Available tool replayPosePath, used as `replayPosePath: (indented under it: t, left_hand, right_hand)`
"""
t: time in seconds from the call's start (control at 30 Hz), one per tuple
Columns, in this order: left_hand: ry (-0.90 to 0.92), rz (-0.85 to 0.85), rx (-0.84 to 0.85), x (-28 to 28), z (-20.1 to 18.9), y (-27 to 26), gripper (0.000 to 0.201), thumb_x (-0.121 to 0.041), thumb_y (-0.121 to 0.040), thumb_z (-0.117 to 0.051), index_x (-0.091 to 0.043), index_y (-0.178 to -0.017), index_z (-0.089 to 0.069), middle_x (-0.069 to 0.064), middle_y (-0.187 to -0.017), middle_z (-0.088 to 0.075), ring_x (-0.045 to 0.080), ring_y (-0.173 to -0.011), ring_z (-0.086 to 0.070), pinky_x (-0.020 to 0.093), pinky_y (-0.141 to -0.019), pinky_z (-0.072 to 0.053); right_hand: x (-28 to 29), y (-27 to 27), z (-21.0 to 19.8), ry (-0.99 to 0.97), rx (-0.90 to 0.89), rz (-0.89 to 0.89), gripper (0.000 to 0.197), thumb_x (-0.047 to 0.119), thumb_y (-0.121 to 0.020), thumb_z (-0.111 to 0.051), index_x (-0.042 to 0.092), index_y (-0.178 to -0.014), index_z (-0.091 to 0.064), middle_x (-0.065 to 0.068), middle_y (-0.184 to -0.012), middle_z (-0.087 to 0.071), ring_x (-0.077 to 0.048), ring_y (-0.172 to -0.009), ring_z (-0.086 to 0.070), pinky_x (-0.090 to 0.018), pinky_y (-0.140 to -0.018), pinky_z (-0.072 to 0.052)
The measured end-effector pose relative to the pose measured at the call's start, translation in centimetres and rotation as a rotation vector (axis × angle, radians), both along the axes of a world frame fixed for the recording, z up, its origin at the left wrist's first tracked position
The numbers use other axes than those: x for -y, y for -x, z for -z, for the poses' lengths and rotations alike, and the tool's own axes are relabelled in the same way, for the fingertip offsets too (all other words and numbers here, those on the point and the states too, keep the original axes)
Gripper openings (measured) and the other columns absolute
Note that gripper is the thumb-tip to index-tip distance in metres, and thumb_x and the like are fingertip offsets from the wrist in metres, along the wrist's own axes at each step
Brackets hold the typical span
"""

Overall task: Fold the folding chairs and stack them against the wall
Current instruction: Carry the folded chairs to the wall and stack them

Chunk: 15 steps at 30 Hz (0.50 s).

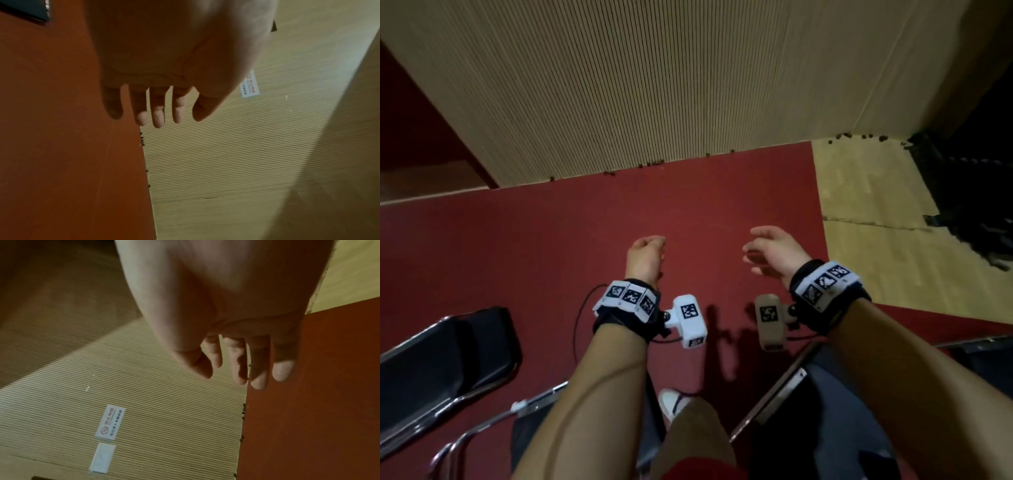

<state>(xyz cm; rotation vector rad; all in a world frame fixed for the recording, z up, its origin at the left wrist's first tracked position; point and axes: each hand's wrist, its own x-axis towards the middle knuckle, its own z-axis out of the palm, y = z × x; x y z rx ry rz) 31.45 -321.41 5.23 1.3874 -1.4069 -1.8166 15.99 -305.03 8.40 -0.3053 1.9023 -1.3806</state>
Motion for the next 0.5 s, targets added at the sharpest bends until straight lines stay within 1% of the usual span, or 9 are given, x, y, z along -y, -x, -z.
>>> replayPosePath:
  t: [0.07, 0.17, 0.27, 0.37, 0.4, 0.5]
  left_hand:
    - [-0.036, -0.044, -0.001, 6.5, -0.3, 2.3, 0.008, -0.026, -0.096, -0.058, -0.024, -0.088, -0.06, -0.004, -0.082, -0.061, 0.017, -0.079, -0.055, 0.035, -0.079, -0.039]
    - [-0.05, -0.072, 0.009, 13.6, -1.2, 4.2, 0.007, -0.024, -0.094, -0.058, -0.023, -0.087, -0.06, 0.0, -0.09, -0.066, 0.019, -0.084, -0.06, 0.035, -0.077, -0.041]
    - [-0.065, -0.111, 0.013, 19.1, -1.8, 3.8, 0.008, -0.019, -0.094, -0.058, -0.021, -0.086, -0.061, 0.003, -0.09, -0.068, 0.021, -0.086, -0.063, 0.035, -0.078, -0.042]
    - [-0.066, -0.205, -0.014, 23.5, -2.4, 0.6, 0.008, -0.018, -0.095, -0.058, -0.019, -0.088, -0.061, 0.001, -0.087, -0.069, 0.021, -0.086, -0.066, 0.035, -0.079, -0.043]
    - [-0.057, -0.262, -0.028, 25.0, -2.4, -1.2, 0.007, -0.018, -0.095, -0.059, -0.018, -0.088, -0.061, 0.001, -0.086, -0.069, 0.02, -0.085, -0.066, 0.034, -0.078, -0.043]
    - [-0.026, -0.449, -0.016, 28.3, -2.2, -6.7, 0.014, -0.018, -0.095, -0.062, -0.016, -0.082, -0.059, 0.002, -0.079, -0.067, 0.021, -0.078, -0.065, 0.031, -0.068, -0.042]
  right_hand:
    - [6.8, 2.0, -0.6, -0.024, 0.008, -0.005, 0.032, 0.008, -0.092, -0.056, 0.019, -0.122, -0.054, -0.01, -0.106, -0.068, -0.021, -0.088, -0.067, -0.036, -0.076, -0.052]
    - [14.2, 3.3, -1.7, -0.053, 0.046, -0.078, 0.033, 0.009, -0.092, -0.055, 0.02, -0.123, -0.052, -0.007, -0.099, -0.066, -0.019, -0.086, -0.066, -0.034, -0.077, -0.051]
    - [20.8, 3.8, -2.8, -0.078, 0.028, -0.128, 0.032, 0.009, -0.092, -0.056, 0.02, -0.122, -0.052, -0.006, -0.095, -0.065, -0.019, -0.083, -0.066, -0.034, -0.076, -0.051]
    - [27.5, 2.5, -4.0, -0.091, 0.007, -0.223, 0.03, 0.006, -0.093, -0.054, 0.019, -0.12, -0.052, -0.006, -0.094, -0.064, -0.021, -0.082, -0.064, -0.033, -0.072, -0.049]
    - [30.2, 1.8, -4.2, -0.09, 0.006, -0.273, 0.029, 0.005, -0.093, -0.053, 0.019, -0.119, -0.052, -0.006, -0.093, -0.064, -0.022, -0.083, -0.064, -0.033, -0.072, -0.048]
    - [36.9, -1.4, -4.1, -0.093, 0.005, -0.436, 0.024, 0.005, -0.093, -0.054, 0.019, -0.113, -0.055, -0.004, -0.09, -0.065, -0.022, -0.083, -0.065, -0.032, -0.071, -0.049]
